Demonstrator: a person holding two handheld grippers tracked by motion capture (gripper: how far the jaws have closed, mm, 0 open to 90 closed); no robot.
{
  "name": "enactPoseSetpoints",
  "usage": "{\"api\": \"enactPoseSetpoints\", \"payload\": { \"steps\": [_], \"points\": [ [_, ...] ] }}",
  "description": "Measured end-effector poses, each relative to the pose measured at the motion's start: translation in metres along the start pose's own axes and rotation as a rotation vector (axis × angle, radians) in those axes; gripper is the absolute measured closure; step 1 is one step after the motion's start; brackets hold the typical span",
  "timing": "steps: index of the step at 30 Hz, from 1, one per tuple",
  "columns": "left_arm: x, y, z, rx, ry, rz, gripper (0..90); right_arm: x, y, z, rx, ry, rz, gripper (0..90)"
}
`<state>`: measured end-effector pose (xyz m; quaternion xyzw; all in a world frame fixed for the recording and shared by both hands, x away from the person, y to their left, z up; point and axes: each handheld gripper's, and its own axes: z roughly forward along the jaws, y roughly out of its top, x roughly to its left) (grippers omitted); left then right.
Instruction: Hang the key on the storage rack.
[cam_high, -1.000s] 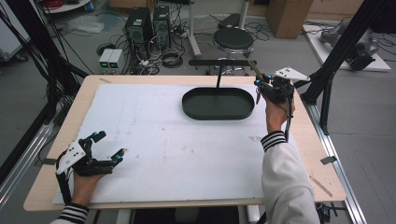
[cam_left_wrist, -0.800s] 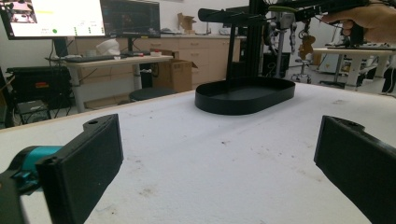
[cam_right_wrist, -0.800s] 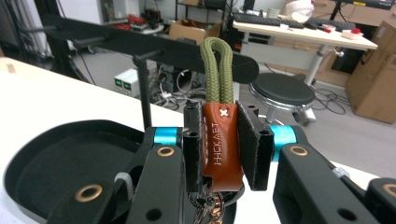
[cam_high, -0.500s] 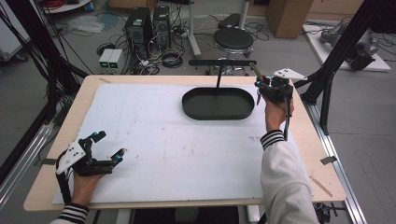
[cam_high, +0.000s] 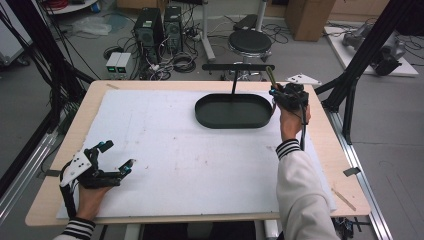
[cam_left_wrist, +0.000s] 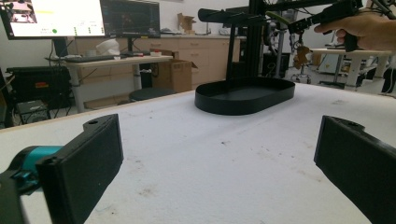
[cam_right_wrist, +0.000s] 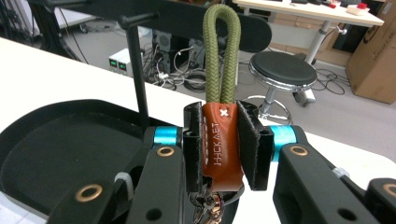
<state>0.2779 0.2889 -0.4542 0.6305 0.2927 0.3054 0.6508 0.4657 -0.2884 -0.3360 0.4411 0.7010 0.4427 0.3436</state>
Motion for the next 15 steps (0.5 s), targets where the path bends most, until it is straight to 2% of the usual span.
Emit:
{"api": "enactPoseSetpoints", "payload": {
  "steps": [15],
  "points": [
    [0.0, 0.0, 0.0, 0.0, 0.0, 0.0, 1.7, 0.003, -0.003, 0.011, 0.023, 0.003, 0.011, 73.1]
  ]
}}
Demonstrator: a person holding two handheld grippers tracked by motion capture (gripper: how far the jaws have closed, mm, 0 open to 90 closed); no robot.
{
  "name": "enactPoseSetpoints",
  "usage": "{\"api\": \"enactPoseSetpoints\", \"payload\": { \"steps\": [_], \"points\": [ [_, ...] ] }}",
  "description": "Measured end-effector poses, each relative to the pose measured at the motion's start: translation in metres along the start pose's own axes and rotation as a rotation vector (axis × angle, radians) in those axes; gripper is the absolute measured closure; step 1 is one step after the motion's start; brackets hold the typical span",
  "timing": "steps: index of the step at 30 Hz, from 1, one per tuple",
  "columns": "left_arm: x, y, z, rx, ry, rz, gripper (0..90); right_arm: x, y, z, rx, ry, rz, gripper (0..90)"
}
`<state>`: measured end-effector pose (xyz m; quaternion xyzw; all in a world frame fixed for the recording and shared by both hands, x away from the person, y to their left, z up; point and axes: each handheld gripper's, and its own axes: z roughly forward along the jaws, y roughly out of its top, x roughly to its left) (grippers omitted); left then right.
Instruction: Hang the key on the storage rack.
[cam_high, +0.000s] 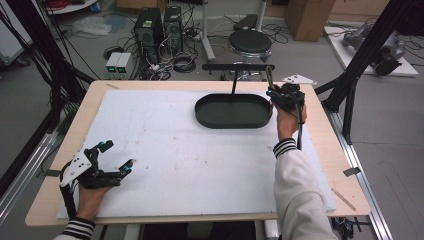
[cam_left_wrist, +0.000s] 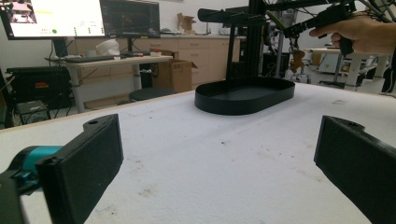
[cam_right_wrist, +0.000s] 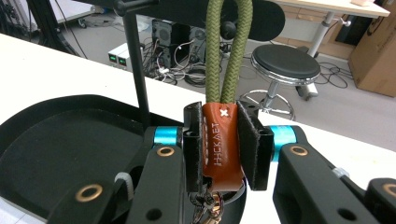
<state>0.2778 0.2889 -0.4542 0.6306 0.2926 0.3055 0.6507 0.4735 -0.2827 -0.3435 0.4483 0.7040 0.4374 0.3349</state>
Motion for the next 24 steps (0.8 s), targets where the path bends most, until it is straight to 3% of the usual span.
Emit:
{"api": "enactPoseSetpoints", "payload": {
  "steps": [24],
  "points": [
    [0.0, 0.0, 0.0, -0.001, -0.001, 0.001, 1.7, -0.001, -0.011, 0.024, -0.001, 0.006, 0.071, 73.2]
  ]
}}
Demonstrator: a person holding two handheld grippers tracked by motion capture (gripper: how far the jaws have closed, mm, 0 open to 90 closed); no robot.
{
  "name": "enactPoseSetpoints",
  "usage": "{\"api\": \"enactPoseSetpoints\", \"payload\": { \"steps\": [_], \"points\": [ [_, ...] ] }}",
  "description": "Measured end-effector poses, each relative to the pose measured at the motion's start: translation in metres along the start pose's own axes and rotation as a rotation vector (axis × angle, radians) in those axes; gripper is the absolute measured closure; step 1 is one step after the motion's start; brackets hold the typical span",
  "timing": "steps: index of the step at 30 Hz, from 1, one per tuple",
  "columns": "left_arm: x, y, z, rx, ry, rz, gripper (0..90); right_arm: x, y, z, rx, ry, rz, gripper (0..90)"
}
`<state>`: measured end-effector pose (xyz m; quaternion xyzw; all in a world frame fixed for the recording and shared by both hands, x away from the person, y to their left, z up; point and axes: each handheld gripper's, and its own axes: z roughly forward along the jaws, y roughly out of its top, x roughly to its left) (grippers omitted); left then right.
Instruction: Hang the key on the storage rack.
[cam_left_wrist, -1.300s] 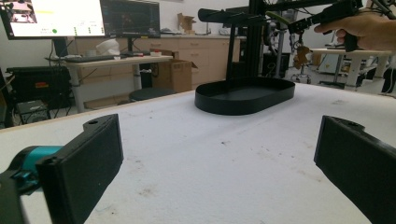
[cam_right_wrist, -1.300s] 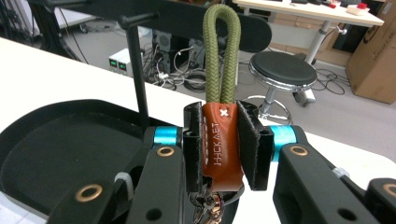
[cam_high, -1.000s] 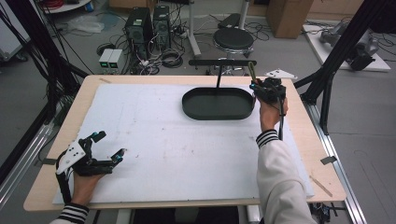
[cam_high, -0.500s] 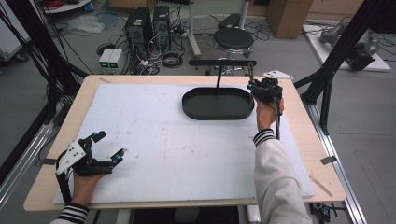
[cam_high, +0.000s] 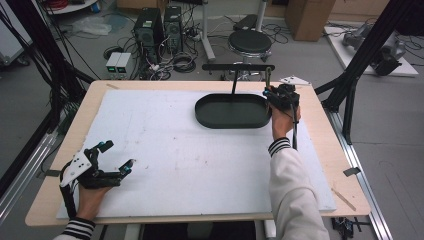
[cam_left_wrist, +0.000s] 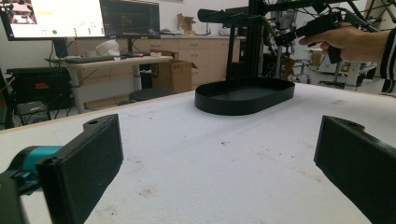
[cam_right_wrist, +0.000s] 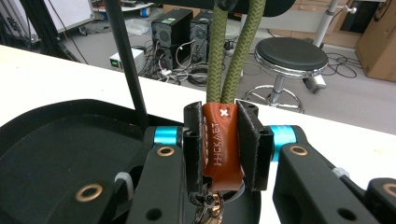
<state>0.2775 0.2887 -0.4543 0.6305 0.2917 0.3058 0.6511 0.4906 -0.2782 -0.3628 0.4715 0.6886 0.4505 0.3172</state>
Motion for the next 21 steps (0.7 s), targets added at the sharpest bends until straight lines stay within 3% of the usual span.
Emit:
{"api": "enactPoseSetpoints", "payload": {
  "steps": [13, 21],
  "points": [
    [-0.0001, 0.0, -0.0001, -0.003, 0.002, 0.001, 1.7, -0.0023, -0.0036, 0.0064, -0.017, 0.011, 0.023, 72.6],
    [-0.0001, -0.0001, -0.0002, -0.004, 0.001, 0.001, 1.7, -0.0077, -0.0066, 0.007, 0.003, 0.036, 0.042, 62.3]
  ]
}}
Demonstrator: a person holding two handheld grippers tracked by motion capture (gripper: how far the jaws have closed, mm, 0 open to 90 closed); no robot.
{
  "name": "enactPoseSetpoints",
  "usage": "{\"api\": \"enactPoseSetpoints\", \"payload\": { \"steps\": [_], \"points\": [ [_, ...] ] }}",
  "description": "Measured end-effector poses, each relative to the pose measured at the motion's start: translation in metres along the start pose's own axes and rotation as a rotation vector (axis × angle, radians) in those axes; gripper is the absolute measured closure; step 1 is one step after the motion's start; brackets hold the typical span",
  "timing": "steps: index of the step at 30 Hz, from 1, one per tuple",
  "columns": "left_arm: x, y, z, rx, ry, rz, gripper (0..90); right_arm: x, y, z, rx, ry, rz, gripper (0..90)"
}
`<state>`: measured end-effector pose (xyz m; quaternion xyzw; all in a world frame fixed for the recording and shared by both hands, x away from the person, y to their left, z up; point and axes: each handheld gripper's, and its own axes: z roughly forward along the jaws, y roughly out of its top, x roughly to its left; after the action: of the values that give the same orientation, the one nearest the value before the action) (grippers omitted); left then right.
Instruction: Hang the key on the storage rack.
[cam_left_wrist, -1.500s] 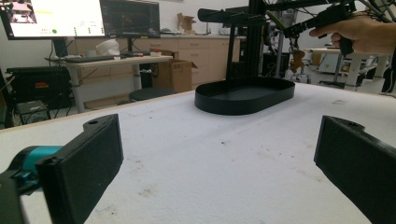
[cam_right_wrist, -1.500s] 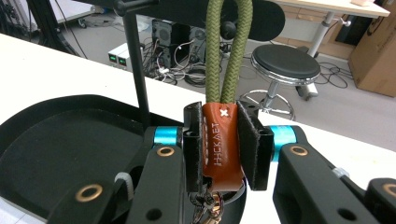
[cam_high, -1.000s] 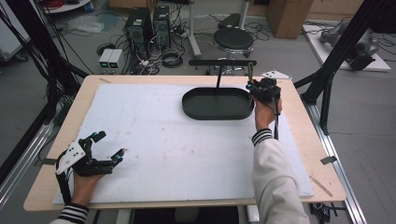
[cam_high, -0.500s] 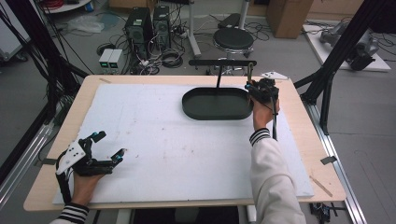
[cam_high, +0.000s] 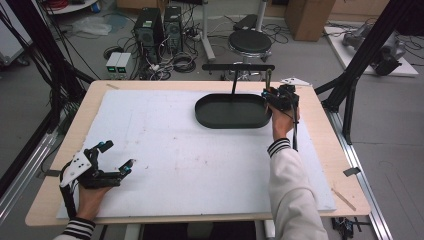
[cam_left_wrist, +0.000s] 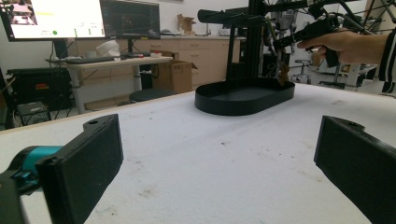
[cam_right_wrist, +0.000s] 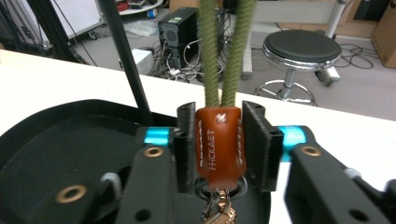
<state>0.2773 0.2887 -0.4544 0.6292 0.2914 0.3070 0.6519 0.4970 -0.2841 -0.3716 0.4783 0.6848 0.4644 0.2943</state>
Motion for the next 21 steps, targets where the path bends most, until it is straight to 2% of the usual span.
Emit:
{"api": "enactPoseSetpoints", "payload": {
  "steps": [2, 5, 9, 11, 13, 14, 15, 17, 19, 21],
  "points": [
    [0.0, 0.0, 0.0, -0.001, 0.0, 0.0, 1.7, 0.0, 0.0, -0.001, 0.004, 0.004, 0.008, 60.7],
    [0.0, 0.0, 0.0, -0.002, -0.001, 0.002, 1.7, 0.0, 0.001, -0.003, 0.003, 0.009, 0.005, 51.9],
    [0.0, 0.0, 0.0, -0.003, -0.001, 0.002, 1.7, -0.001, 0.0, -0.007, 0.022, 0.012, 0.036, 24.4],
    [0.0, 0.0, 0.0, -0.002, -0.001, 0.0, 1.7, -0.001, 0.001, -0.012, 0.022, 0.019, 0.029, 10.9],
    [0.0, 0.0, 0.0, -0.002, -0.001, -0.002, 1.7, 0.001, 0.002, -0.02, 0.006, 0.05, 0.001, 9.2],
    [0.0, 0.0, 0.0, -0.001, 0.0, -0.001, 1.7, 0.003, 0.001, -0.025, -0.004, 0.065, -0.01, 2.0],
    [0.0, 0.0, 0.0, -0.001, -0.001, 0.001, 1.7, 0.005, 0.0, -0.029, -0.011, 0.069, -0.01, 0.3],
    [0.0, 0.0, 0.0, -0.003, 0.001, 0.001, 1.7, 0.006, -0.003, -0.039, -0.031, 0.129, -0.031, 0.3],
    [0.0, 0.0, 0.0, -0.002, 0.003, 0.001, 1.7, 0.007, -0.008, -0.05, -0.068, 0.163, -0.046, 0.3],
    [0.0, 0.0, 0.0, 0.002, 0.006, 0.001, 1.7, 0.007, -0.012, -0.062, -0.083, 0.206, -0.06, 0.3]
  ]
}}
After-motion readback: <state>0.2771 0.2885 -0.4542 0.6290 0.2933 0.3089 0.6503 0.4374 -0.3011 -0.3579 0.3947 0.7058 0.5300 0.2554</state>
